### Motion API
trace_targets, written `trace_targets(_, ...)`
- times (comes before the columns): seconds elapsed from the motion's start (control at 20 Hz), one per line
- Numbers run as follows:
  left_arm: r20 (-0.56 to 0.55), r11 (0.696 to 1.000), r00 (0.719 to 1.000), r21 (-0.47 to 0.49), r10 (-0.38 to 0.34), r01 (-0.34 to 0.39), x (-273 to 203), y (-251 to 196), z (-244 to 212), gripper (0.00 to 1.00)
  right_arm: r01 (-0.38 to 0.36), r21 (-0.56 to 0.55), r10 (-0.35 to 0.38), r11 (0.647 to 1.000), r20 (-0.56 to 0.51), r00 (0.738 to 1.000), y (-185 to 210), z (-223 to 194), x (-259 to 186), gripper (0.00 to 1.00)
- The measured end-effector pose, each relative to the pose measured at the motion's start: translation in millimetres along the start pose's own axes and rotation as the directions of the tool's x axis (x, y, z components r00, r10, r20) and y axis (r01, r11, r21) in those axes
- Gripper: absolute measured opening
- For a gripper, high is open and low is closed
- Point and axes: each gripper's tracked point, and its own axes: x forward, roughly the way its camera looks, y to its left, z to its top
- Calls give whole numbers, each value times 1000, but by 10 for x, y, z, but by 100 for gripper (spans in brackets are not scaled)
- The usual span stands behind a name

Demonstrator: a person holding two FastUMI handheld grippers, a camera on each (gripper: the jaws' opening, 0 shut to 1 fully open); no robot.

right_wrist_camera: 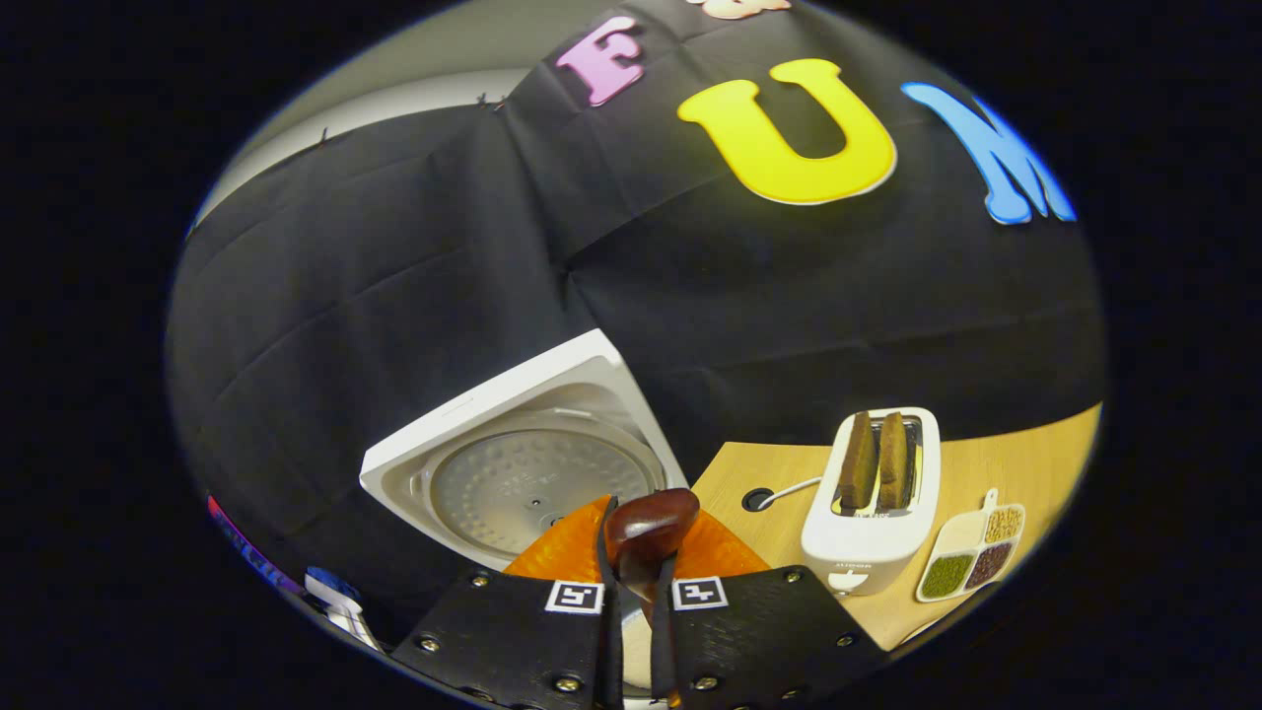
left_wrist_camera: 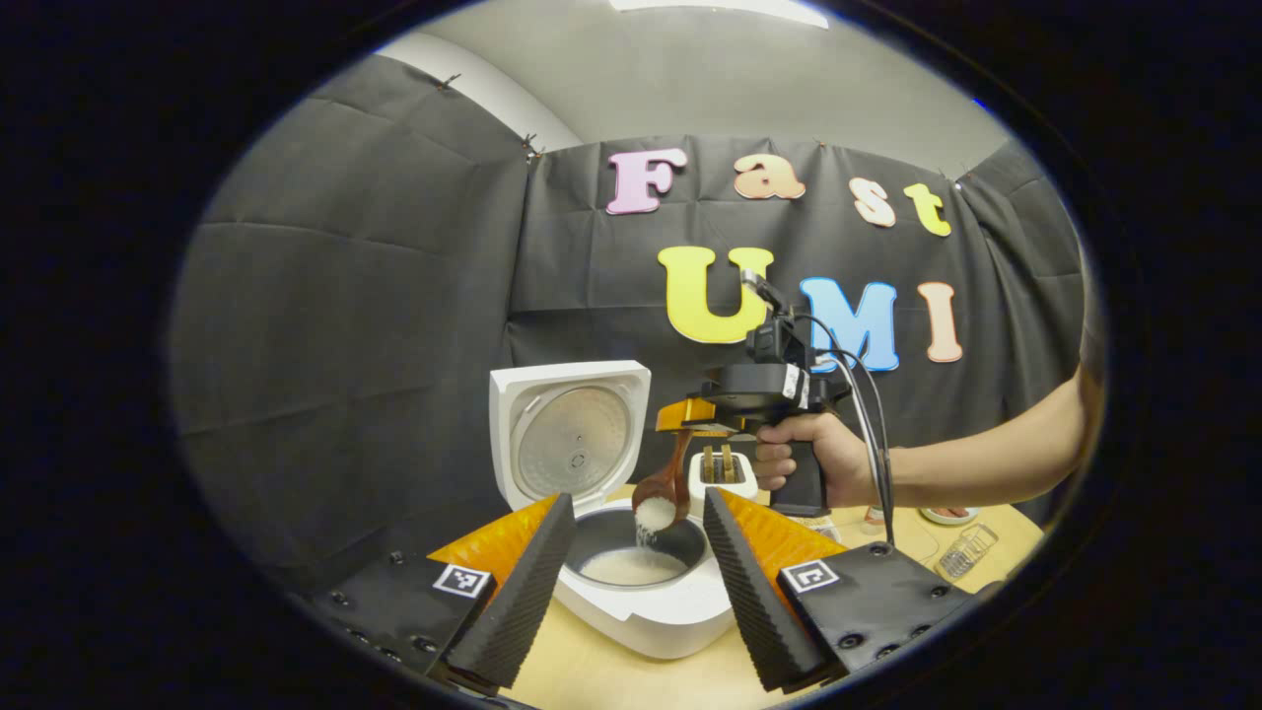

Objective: Close the left gripper, press the button to open the rice cooker; take a wooden spoon from the chopstick holder with the right hand, scoop a spoonful of rice and pour it into the rice cooker, then put the wooden spoon back into the chopstick holder.

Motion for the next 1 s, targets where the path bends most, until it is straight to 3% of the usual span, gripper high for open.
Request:
trace_targets(0.25, -22, 1000, 1000, -24, 2, -3, -25, -36, -103, 95, -73, -316, 71, 946, -17, 997, 466, -80, -13, 11)
trace_targets(0.5, -27, 1000, 1000, 3, 12, -12, -49, -28, -122, 92, -101, -491, 109, 866, -13, 994, 712, -109, -91, 11)
trace_targets(0.55, -25, 1000, 1000, 4, 11, -11, -55, -28, -119, 95, -105, -485, 114, 868, -10, 993, 733, -104, -106, 11)
trace_targets(0.6, -23, 1000, 1000, 4, 11, -11, -54, -22, -101, 92, -108, -461, 120, 881, -3, 993, 728, -71, -113, 11)
trace_targets(0.65, -22, 1000, 1000, 3, 10, -10, -48, -24, -90, 95, -106, -417, 121, 903, 8, 993, 711, -46, -117, 11)
trace_targets(0.7, -20, 1000, 1000, 1, 11, -11, -46, -28, -97, 92, -105, -371, 119, 923, 17, 993, 682, -11, -142, 11)
trace_targets(0.8, -16, 1000, 1000, -4, 10, -10, -42, -36, -76, 95, -117, -233, 127, 965, 29, 991, 582, 85, -204, 11)
trace_targets(0.85, -13, 1000, 1000, -5, 11, -11, -40, -32, -63, 92, -119, -156, 125, 981, 34, 992, 503, 135, -257, 11)
trace_targets(1.0, -14, 1000, 1000, -6, -5, 5, -8, -80, -65, 92, -113, 70, 108, 991, 61, 992, 183, 254, -387, 11)
